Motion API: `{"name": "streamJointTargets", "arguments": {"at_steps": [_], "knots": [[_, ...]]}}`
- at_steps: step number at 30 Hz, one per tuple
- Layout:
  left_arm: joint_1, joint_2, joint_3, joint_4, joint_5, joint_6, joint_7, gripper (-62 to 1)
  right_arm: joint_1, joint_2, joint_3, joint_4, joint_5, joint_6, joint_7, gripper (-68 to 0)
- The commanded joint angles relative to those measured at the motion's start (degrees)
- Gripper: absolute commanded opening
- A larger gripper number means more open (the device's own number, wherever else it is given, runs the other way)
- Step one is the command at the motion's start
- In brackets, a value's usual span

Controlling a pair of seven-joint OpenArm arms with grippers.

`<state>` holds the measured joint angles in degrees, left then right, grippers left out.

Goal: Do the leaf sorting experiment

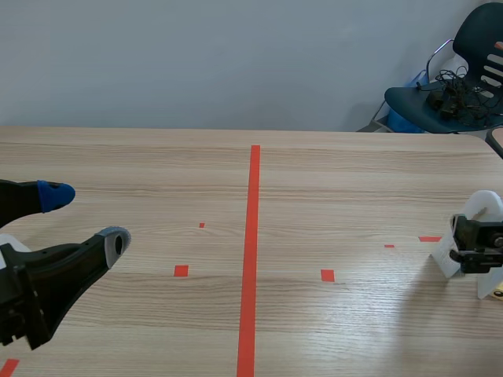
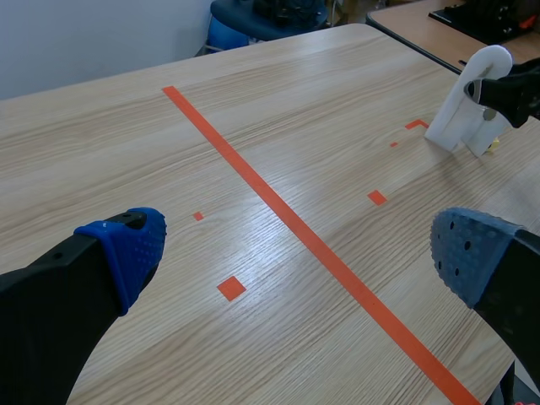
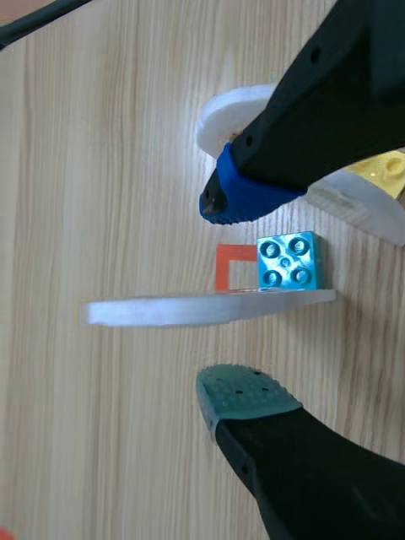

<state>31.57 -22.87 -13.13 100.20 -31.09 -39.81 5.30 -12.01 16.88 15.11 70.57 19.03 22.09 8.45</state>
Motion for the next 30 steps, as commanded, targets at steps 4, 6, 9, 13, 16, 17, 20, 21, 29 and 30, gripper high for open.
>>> {"name": "streamJointTargets", "arguments": {"at_steps": [4,6,9,13,16,17,20,21,29,30], "knots": [[-0.3,0.0,-0.3,0.5,-0.8,-0.1,-1.2,1.4,-1.3,3.3,4.0,9.4,4.6,0.5,-3.2,-27.4],[-0.3,0.0,-0.3,0.5,-0.8,-0.1,-1.2,1.4,-2.2,4.4,4.7,14.0,6.3,0.5,-6.1,-25.2],[-0.3,0.0,-0.3,0.5,-0.8,-0.1,-1.2,1.4,-3.1,6.5,4.8,21.5,7.2,0.5,-11.6,-23.1],[-0.3,0.0,-0.3,0.5,-0.8,-0.1,-1.2,1.4,-4.5,8.8,4.8,30.0,8.7,0.5,-17.8,-13.1],[-0.3,0.0,-0.3,0.5,-0.8,-0.1,-1.2,1.4,-7.8,10.1,4.8,34.6,11.6,0.5,-18.4,-2.6],[-0.3,0.0,-0.3,0.5,-0.8,-0.1,-1.2,1.4,-9.4,10.5,4.8,36.0,12.7,0.5,-18.4,0.4],[-0.3,0.0,-0.3,0.5,-0.8,-0.1,-1.2,1.4,-15.1,11.2,4.8,40.3,15.4,0.5,-18.4,0.4],[-0.3,0.0,-0.3,0.5,-0.8,-0.1,-1.2,1.4,-17.2,11.2,4.8,41.8,16.1,0.5,-18.4,0.4],[-0.3,0.0,-0.3,0.5,-0.8,-0.1,-1.2,1.4,-28.2,11.2,4.8,49.1,17.9,0.5,-18.3,0.4],[-0.3,0.0,-0.3,0.5,-0.8,-0.1,-1.2,1.4,-28.2,11.2,4.8,49.2,17.9,0.5,-18.3,0.4]]}}
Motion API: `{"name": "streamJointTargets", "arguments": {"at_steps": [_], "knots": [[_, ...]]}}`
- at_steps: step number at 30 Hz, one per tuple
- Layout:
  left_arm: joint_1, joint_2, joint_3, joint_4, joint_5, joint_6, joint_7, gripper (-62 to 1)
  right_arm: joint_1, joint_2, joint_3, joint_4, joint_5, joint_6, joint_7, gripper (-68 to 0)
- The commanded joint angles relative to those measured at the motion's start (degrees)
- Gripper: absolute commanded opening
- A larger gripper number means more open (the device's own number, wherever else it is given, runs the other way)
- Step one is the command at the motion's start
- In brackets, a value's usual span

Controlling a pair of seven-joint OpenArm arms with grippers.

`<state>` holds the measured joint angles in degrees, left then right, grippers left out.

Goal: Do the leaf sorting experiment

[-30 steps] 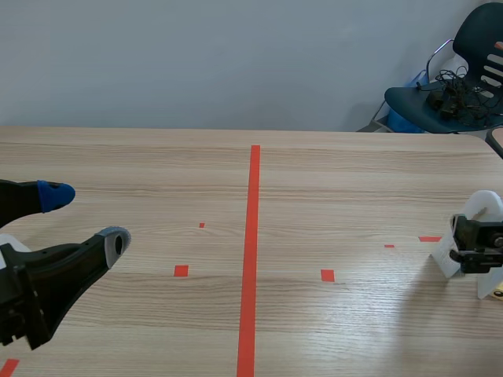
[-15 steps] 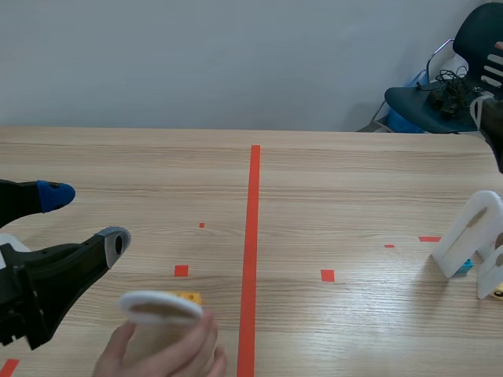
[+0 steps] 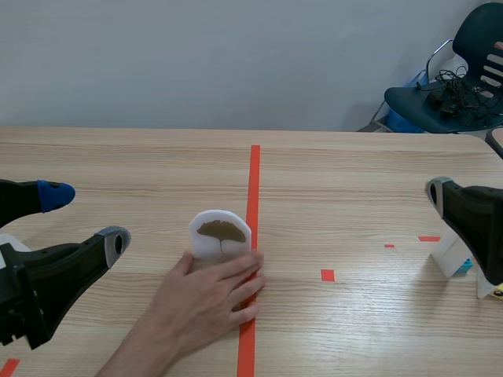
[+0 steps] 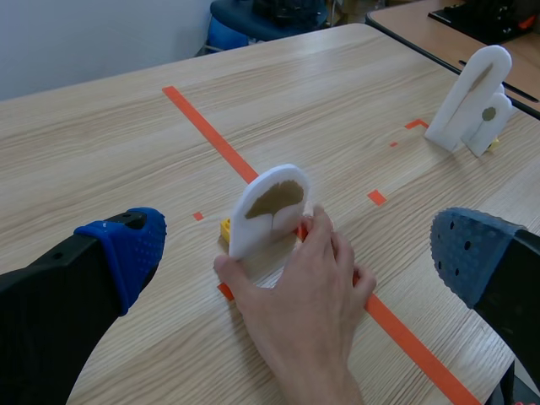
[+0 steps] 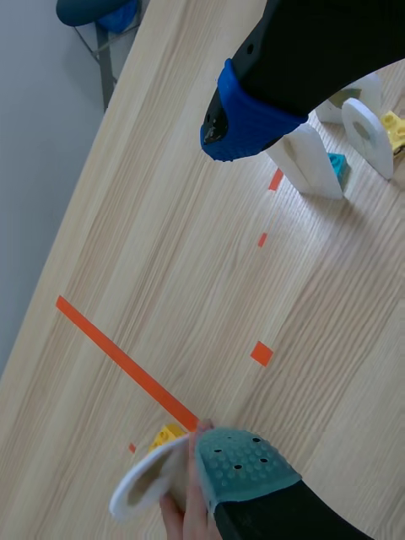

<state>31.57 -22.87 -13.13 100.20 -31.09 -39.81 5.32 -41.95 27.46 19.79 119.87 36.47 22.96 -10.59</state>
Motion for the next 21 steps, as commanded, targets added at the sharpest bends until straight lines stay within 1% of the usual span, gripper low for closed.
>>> {"name": "streamJointTargets", "arguments": {"at_steps": [1,5,9,12,16,18,21], "knots": [[-0.3,0.0,-0.3,0.5,-0.8,-0.1,-1.2,1.4,1.8,0.6,0.1,-0.1,0.4,-0.4,0.8,0.4],[-0.5,0.0,-0.3,0.5,-0.8,-0.1,-1.2,1.4,2.6,0.6,-0.6,-0.2,0.4,-0.4,0.8,0.4],[-1.3,0.0,-0.3,0.5,-0.8,-0.1,-1.2,1.4,3.8,0.5,-4.6,-0.2,-0.9,-0.4,0.8,0.4],[-1.8,0.0,-0.3,0.5,-0.8,-0.1,-1.2,1.4,5.5,-0.2,-9.6,-0.4,-4.6,-0.4,0.9,0.4],[-1.9,0.0,-0.3,0.5,-0.8,-0.1,-1.2,1.4,8.9,-2.3,-17.3,-2.0,-9.6,-0.6,1.4,0.4],[-1.9,0.0,-0.3,0.5,-0.8,-0.1,-1.2,1.4,11.1,-3.4,-21.4,-4.1,-11.9,-0.9,2.7,0.4],[-1.9,0.0,-0.3,0.5,-0.8,-0.1,-1.2,1.4,15.0,-5.5,-27.0,-9.1,-15.8,-0.9,4.4,0.4]]}}
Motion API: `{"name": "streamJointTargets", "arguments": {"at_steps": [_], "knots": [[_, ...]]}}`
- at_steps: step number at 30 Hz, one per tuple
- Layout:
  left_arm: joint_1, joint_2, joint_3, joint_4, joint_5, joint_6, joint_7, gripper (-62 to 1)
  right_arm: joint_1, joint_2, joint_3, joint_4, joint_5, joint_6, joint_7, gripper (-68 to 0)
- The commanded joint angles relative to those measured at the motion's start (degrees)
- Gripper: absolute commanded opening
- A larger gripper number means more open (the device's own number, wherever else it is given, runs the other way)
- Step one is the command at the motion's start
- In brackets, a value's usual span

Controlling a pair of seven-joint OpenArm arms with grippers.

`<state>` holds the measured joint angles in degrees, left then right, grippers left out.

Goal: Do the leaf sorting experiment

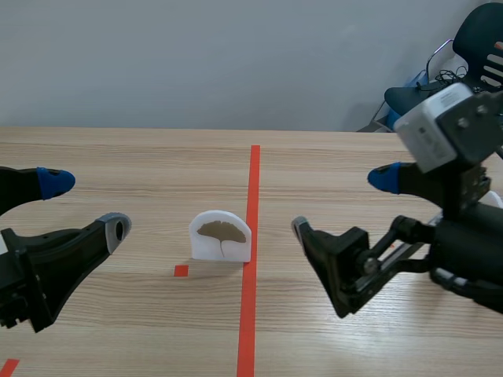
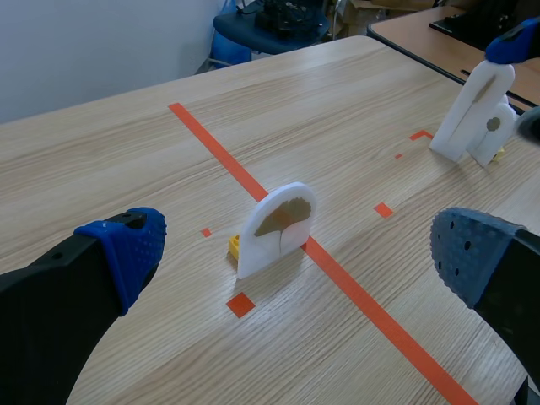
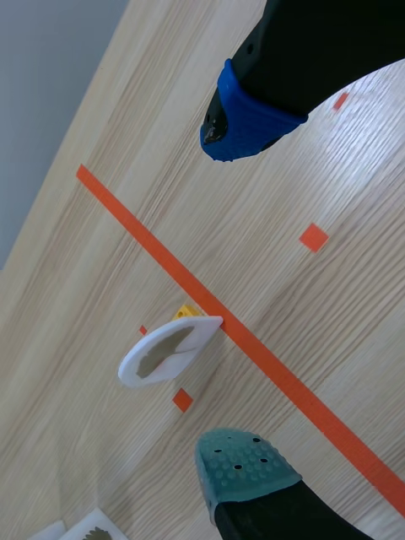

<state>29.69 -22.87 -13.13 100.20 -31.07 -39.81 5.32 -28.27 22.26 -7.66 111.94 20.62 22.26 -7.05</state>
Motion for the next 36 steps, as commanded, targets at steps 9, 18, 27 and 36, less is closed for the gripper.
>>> {"name": "streamJointTargets", "arguments": {"at_steps": [9,18,27,36], "knots": [[0.0,0.0,-0.3,0.5,-0.8,-0.1,-1.2,1.4,15.5,-7.3,-12.0,-21.4,-9.5,-0.2,8.8,0.4],[0.0,0.0,-0.3,0.5,-0.8,-0.1,-1.2,1.4,28.2,-16.2,-17.6,-42.4,-14.8,-2.7,15.5,0.4],[0.0,0.0,-0.3,0.5,-0.8,-0.1,-1.2,1.4,34.9,-22.5,-19.4,-54.5,-16.6,-4.1,17.4,0.4],[0.0,0.0,-0.3,0.5,-0.8,-0.1,-1.2,1.4,34.6,-22.4,-20.0,-55.3,-16.6,-5.1,14.3,-43.1]]}}
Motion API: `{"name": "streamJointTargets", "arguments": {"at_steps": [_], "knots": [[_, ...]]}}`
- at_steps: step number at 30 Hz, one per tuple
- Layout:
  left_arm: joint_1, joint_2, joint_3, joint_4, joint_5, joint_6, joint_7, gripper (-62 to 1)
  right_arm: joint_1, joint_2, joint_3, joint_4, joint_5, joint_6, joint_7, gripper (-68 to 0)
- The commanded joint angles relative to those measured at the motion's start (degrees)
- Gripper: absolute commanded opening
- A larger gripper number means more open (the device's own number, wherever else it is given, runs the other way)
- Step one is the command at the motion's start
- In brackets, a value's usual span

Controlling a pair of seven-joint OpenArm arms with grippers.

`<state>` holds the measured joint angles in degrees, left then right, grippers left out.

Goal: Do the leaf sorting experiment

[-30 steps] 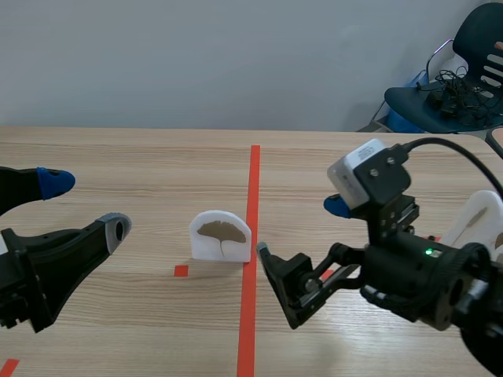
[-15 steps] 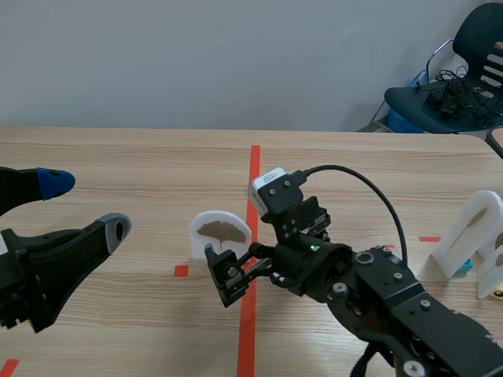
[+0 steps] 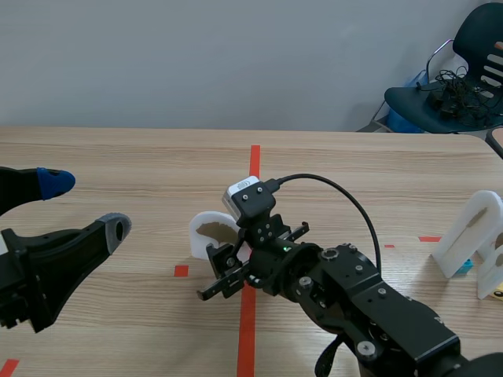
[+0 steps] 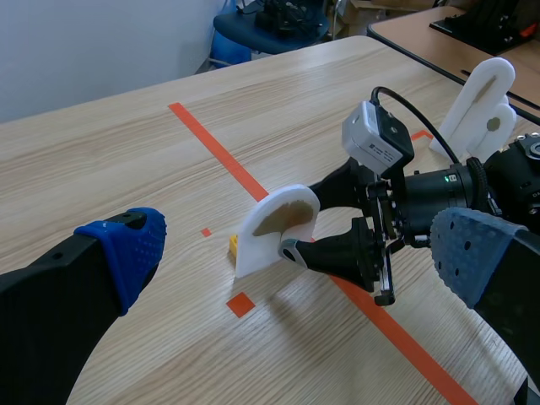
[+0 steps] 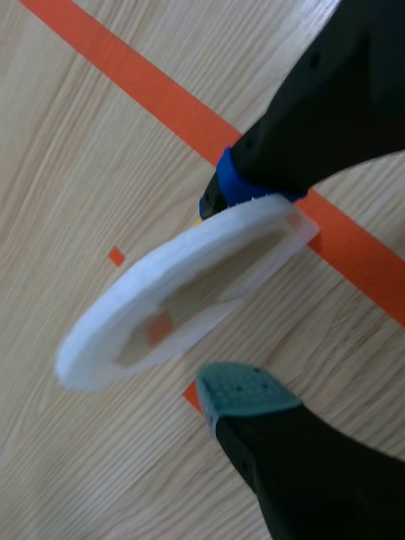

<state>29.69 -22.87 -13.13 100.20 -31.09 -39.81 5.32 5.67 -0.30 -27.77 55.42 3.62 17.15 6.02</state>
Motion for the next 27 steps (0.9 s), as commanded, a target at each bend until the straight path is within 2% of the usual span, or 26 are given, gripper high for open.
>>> {"name": "streamJointTargets", "arguments": {"at_steps": [1,4,6,11,17,23,27], "knots": [[0.0,0.0,-0.3,0.5,-0.8,-0.1,-1.2,1.4,0.7,0.2,0.1,1.2,0.4,0.0,1.2,-47.8],[0.0,0.0,-0.3,0.5,-0.8,-0.1,-1.2,1.4,0.7,0.2,0.1,1.2,0.4,0.0,1.2,-59.5],[0.0,0.0,-0.3,0.5,-0.8,-0.1,-1.2,1.4,0.7,0.3,0.1,1.3,0.4,0.0,1.2,-63.6],[0.0,0.0,-0.3,0.5,-0.8,-0.1,-1.2,1.4,-0.7,2.5,0.4,6.1,0.4,0.2,0.5,-63.8],[0.0,0.0,-0.3,0.5,-0.8,-0.1,-1.2,1.4,-9.9,7.5,4.0,24.0,0.5,0.2,-6.0,-63.8],[0.0,0.0,-0.3,0.5,-0.8,-0.1,-1.2,1.4,-23.9,10.5,12.5,39.2,1.6,-0.2,-6.3,-63.8],[0.0,0.0,-0.3,0.5,-0.8,-0.1,-1.2,1.4,-31.7,10.4,19.9,43.9,6.6,-0.2,-6.3,-63.8]]}}
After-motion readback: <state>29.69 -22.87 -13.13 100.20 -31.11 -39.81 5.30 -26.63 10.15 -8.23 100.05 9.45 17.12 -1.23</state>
